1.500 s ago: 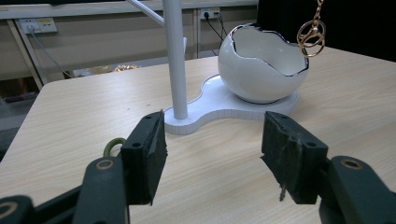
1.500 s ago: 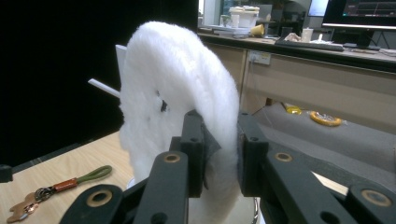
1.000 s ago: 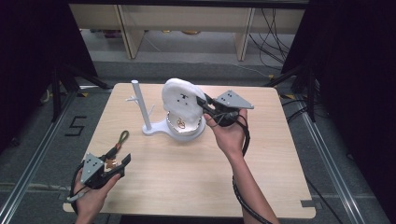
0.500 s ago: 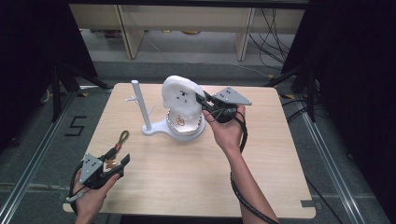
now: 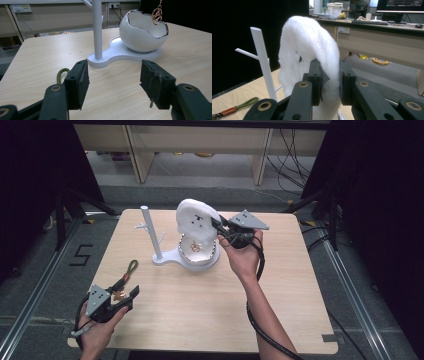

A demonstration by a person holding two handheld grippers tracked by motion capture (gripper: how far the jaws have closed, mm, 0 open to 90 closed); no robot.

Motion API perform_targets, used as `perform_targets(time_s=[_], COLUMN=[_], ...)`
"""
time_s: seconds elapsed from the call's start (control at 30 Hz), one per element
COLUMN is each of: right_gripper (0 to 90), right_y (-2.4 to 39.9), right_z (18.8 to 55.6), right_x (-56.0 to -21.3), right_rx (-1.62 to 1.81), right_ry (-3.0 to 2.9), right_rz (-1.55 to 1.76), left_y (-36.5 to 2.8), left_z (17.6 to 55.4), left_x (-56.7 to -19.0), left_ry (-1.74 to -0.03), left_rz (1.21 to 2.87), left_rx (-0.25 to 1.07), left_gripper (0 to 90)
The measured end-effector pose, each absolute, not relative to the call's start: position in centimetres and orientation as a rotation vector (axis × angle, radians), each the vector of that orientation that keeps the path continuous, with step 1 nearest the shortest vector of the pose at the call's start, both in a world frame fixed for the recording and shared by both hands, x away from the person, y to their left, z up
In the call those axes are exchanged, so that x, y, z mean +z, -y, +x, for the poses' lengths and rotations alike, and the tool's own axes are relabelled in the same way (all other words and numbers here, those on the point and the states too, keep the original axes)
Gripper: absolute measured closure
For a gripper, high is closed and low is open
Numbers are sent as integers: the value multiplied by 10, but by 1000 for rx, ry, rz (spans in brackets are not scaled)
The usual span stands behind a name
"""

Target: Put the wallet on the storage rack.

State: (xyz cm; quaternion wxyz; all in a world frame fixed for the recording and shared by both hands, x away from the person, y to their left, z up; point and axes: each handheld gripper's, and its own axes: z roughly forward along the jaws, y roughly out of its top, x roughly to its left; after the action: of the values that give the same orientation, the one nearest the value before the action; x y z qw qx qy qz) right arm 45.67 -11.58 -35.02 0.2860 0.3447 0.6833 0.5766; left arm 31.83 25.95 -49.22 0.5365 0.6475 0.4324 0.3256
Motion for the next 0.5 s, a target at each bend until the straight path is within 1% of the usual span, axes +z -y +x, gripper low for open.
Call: perform_targets(time_s=[0.5], right_gripper=[766], right_y=[114], right_z=[467], right_x=[-357], right_rx=[1518], right_ry=[-1837], right_rz=[957], left_y=[-257], left_z=[320], left_x=[-494], left_ry=[-1026], left_rz=[1542], left_rx=[766], left_gripper=[394])
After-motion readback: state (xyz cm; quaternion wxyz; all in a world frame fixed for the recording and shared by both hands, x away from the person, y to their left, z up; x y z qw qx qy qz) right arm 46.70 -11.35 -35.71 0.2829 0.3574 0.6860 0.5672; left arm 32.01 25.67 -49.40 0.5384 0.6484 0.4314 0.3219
